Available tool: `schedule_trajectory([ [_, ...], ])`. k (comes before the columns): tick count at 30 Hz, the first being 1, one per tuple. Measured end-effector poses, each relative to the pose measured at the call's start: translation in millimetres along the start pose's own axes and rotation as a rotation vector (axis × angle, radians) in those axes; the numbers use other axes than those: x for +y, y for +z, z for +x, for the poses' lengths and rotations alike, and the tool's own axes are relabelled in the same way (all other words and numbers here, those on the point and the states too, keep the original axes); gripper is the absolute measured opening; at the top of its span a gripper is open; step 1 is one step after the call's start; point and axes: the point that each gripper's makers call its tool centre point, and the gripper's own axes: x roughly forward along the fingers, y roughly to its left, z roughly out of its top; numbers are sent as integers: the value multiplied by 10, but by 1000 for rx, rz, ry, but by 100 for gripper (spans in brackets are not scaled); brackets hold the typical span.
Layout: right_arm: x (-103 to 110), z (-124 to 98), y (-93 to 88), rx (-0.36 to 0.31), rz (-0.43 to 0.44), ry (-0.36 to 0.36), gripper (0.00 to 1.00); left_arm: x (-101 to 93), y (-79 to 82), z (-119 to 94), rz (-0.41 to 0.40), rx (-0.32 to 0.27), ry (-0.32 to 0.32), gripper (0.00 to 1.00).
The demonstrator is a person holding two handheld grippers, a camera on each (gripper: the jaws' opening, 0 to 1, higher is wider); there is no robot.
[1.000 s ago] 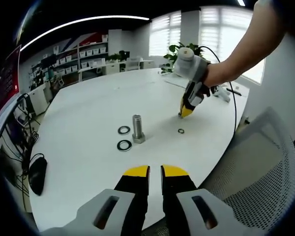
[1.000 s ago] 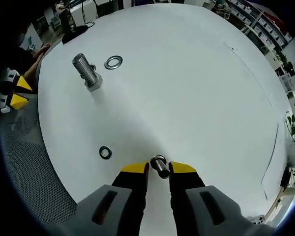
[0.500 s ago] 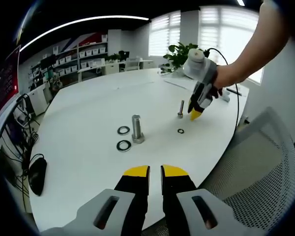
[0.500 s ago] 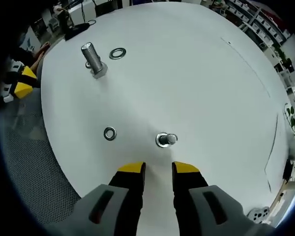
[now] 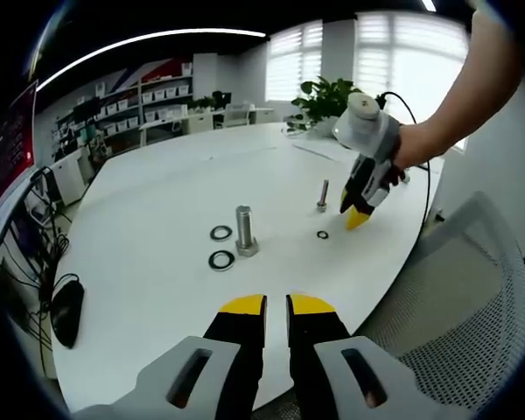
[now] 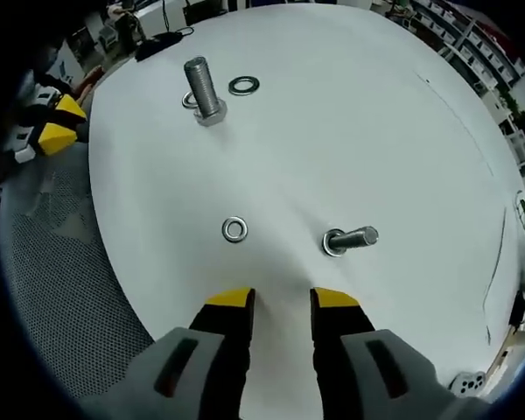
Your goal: Place the washer onto the threaded stud by aligning its center hole with the stud, sliding it down to the base, and recovering from edge contact or off-axis alignment until the washer reaches the visible bottom stop.
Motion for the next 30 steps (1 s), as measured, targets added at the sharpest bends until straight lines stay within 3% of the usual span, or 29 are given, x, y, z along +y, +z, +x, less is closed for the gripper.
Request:
schedule_trajectory([
  [3, 111, 33, 42, 11, -53, 10, 29, 4, 2, -4, 1, -1, 2, 7],
  [8, 220, 62, 176, -27, -39, 46, 32, 8, 9, -9, -2, -5, 3, 7],
  [15, 265, 87, 300, -42, -54, 54, 33, 11, 8, -8, 1, -5, 4, 7],
  [21, 227, 113, 389, -78, -18, 56, 32, 10, 6, -11, 4, -5, 5, 7],
  [30, 264, 124, 409, 2, -138, 81, 24, 6, 6, -10, 8, -5, 5, 6],
])
